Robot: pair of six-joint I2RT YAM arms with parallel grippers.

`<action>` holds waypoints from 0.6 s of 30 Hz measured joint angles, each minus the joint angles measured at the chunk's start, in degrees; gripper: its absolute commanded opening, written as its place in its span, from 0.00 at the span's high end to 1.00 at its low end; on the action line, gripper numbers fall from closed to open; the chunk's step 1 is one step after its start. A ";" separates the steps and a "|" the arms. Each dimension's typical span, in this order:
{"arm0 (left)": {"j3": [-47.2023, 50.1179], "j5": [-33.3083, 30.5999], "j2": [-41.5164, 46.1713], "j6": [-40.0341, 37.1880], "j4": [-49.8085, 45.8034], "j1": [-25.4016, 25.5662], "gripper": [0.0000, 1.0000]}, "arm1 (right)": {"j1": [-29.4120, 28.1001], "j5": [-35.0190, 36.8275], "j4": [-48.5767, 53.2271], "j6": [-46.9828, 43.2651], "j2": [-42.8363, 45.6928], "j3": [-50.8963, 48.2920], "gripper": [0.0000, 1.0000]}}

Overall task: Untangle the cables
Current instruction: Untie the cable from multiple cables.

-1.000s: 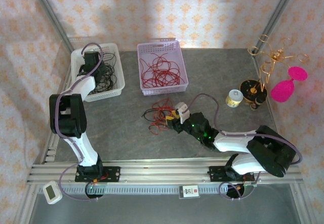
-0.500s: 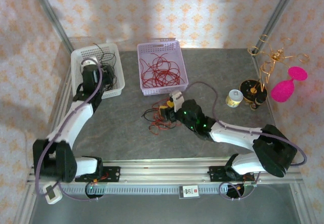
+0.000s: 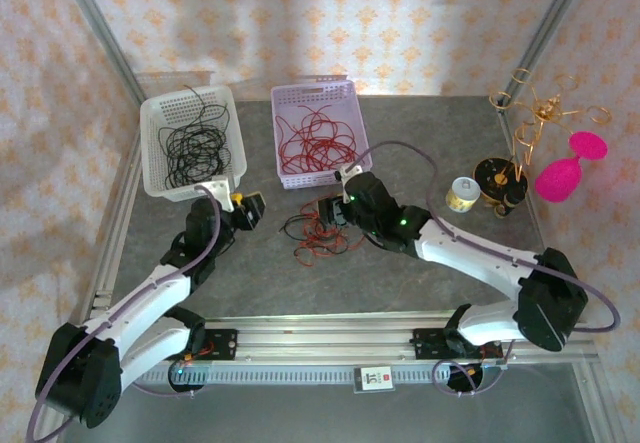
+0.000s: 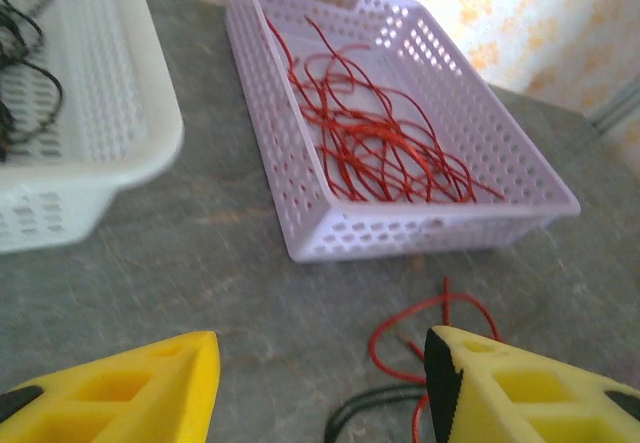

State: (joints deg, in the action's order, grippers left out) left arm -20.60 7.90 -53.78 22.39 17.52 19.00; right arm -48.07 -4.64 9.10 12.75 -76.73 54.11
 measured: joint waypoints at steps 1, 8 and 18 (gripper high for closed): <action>1.22 0.44 -0.22 0.15 1.40 0.55 0.45 | 0.00 0.15 1.07 0.37 -0.72 0.68 0.51; 6.21 2.03 -3.41 0.09 10.19 3.15 0.46 | 0.00 0.13 4.83 2.21 -4.83 1.31 0.51; 6.34 4.96 -7.45 -1.09 12.48 3.91 0.46 | -0.02 -0.57 7.54 2.32 -12.07 5.79 0.54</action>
State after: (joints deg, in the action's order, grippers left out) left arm -14.26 12.86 -61.23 21.30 30.00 22.92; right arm -48.10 -5.21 16.64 15.07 -88.79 59.90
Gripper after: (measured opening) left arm 0.537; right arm 0.468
